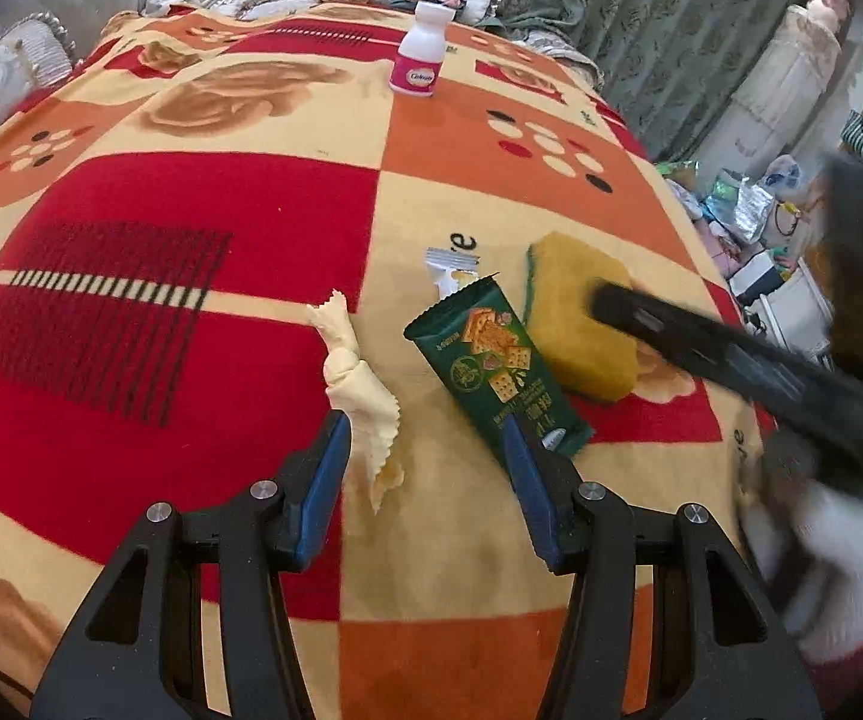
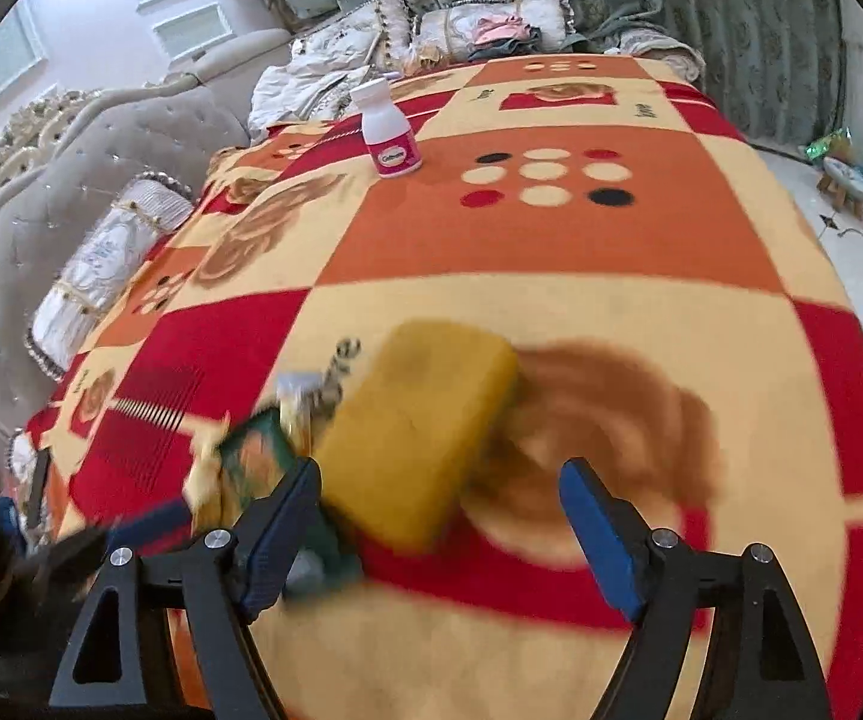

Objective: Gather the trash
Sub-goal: 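Grasp the green cracker packet with the left tool while the right tool grasps the yellow sponge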

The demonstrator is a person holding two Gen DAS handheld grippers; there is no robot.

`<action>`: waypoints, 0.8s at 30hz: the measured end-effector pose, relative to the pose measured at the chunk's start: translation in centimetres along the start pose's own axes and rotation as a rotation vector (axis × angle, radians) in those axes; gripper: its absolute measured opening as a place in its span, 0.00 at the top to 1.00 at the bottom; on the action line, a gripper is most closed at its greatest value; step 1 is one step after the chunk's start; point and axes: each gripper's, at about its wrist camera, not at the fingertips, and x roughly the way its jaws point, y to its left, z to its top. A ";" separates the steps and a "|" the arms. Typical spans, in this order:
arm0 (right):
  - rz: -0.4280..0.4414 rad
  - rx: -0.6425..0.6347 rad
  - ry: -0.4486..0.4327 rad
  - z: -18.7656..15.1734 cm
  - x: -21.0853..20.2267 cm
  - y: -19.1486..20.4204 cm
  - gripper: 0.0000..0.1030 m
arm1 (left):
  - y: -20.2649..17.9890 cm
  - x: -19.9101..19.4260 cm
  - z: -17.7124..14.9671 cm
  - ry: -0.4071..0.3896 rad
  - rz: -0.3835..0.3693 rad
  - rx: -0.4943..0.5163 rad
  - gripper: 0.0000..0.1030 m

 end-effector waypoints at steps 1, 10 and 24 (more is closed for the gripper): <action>-0.010 -0.002 0.006 0.5 0.6 0.4 0.23 | 0.0 -0.1 0.0 -0.002 -0.002 -0.001 0.50; -0.018 -0.028 0.050 0.8 2.5 -0.5 0.41 | -2.4 1.3 0.2 0.008 -0.033 -0.011 0.50; -0.057 -0.016 0.040 -4.9 -4.9 -7.5 0.41 | -4.7 5.4 1.4 -0.015 0.110 -0.026 0.50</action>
